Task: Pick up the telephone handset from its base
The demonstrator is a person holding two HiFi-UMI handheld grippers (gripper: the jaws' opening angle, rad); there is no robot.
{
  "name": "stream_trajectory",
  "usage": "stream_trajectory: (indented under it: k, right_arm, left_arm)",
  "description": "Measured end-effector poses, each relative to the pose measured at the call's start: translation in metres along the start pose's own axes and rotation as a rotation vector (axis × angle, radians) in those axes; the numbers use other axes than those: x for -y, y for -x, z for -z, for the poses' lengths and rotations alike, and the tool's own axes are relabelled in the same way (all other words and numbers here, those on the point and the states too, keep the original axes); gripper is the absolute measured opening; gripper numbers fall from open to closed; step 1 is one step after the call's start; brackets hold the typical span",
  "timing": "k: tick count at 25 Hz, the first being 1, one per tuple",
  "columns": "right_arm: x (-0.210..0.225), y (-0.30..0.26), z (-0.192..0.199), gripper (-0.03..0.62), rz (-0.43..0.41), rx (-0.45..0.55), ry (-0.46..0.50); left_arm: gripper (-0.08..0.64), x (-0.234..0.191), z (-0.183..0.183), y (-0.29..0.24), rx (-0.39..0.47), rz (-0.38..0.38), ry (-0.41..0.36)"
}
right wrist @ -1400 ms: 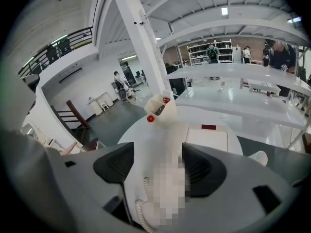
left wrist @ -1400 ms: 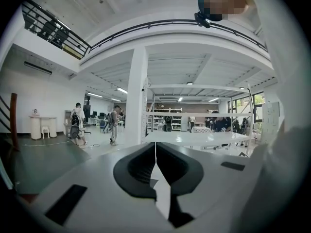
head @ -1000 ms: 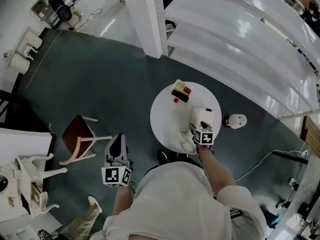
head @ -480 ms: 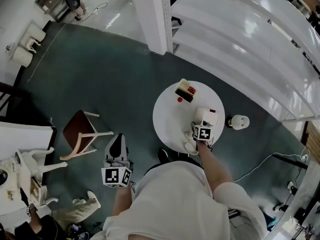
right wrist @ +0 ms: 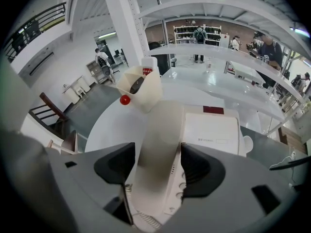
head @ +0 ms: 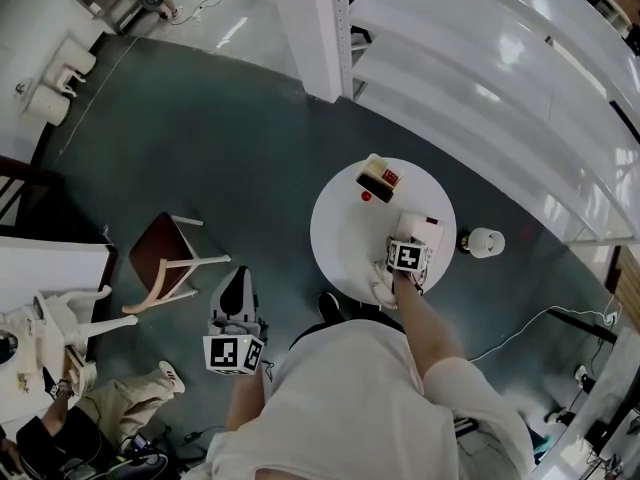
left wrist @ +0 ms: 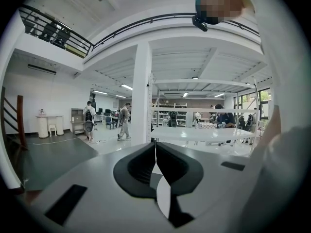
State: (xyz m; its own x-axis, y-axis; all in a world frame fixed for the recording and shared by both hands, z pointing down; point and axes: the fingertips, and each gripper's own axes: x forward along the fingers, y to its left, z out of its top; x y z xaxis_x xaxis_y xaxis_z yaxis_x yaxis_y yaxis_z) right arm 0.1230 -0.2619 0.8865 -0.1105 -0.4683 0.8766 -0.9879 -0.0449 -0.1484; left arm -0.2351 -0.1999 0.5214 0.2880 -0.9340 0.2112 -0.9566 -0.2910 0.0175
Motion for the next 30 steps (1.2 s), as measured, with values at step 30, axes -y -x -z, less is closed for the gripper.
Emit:
stream_trajectory:
  k: [30]
  right_arm:
    - [0.002,0.01,0.003,0.233,0.033,0.026,-0.094]
  left_arm:
    - [0.021,-0.003,0.001,0.011,0.01,-0.005,0.009]
